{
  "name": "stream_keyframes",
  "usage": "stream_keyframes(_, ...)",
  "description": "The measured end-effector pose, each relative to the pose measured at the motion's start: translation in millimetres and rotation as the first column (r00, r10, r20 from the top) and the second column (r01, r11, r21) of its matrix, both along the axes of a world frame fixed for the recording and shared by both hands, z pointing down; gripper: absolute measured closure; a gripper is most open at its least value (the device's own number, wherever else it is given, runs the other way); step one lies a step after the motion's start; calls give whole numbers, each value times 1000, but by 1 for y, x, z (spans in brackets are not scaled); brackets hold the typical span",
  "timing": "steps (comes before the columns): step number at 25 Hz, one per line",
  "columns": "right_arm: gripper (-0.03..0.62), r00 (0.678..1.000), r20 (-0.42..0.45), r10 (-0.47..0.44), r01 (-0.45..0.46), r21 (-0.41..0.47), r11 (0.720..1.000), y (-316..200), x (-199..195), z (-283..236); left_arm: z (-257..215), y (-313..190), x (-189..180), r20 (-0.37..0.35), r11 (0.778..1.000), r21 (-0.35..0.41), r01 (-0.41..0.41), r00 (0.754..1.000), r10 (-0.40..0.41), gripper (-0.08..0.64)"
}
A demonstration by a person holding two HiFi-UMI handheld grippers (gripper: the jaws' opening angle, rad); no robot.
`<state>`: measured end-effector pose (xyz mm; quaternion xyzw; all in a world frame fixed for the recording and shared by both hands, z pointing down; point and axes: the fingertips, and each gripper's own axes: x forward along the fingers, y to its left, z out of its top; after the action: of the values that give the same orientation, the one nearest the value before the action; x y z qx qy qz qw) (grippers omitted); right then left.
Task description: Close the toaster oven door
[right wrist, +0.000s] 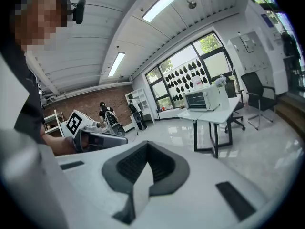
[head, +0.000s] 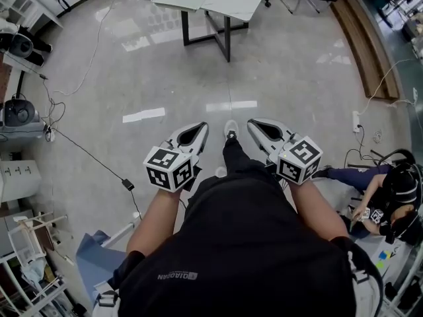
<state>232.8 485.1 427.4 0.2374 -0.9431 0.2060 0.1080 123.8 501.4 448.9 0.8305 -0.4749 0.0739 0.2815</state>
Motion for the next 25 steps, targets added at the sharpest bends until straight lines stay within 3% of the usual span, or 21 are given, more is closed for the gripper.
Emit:
stream_keyframes(8,594,999,17,-36,37,-18,999,-59,-32,10,13,-42,-21,43,999,-34,4,999,-2,557)
stream_keyframes(18,594,993,72,-93,91,31,995,-202,-86,-19,-28,-186,-69,99,998,26,49,994,-51,557)
stream_keyframes(25,594,988,88,-129,124,60,990,-293,-110,-27,-28,-274,-88,100,997,19,74,992,-76,557)
